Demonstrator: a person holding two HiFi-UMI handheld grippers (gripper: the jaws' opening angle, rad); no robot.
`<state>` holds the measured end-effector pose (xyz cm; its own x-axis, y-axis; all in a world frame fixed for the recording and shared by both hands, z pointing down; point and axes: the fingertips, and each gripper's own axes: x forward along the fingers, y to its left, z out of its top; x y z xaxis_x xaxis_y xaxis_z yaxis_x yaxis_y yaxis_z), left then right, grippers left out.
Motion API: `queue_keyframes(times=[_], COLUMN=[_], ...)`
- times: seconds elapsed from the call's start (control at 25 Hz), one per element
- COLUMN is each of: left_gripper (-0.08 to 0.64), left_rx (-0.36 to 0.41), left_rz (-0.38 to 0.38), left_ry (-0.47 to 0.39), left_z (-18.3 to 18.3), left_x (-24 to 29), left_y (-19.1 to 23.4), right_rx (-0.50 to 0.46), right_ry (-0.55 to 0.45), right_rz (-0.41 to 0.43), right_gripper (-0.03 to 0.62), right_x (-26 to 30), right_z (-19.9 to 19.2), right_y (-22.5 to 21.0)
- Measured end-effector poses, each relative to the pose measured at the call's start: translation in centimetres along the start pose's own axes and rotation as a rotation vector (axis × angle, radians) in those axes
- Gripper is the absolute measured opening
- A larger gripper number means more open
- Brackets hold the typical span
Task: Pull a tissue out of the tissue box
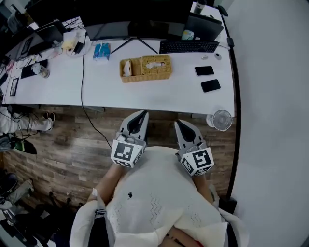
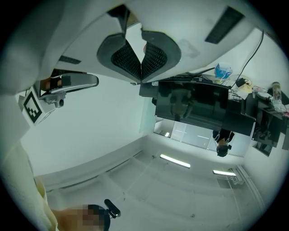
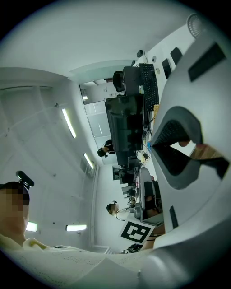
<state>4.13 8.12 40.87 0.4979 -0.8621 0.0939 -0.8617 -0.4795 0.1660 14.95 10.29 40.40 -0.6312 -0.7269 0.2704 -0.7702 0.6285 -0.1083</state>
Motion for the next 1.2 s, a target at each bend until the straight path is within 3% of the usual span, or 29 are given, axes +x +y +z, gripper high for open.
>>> queue_keyframes(times=[0.68,1.2], left_gripper=[0.014,0.014], left_rx=[0.009,0.016], left_rz=[-0.091,-0.141], left_ry=[0.039,0.097], left_z=[1.5,-0.1], left_x=[8.6,14.0], left_y=[9.9,16.7], right_rx=[-0.007,0.012], right_ry=[0.046,0.064], right_rz=[-0.073,-0.138], right_gripper=[0.002,0.002], right_x=[11.5,18.7], right_z=[3.4,4.4], right_y=[-2.9,-4.9])
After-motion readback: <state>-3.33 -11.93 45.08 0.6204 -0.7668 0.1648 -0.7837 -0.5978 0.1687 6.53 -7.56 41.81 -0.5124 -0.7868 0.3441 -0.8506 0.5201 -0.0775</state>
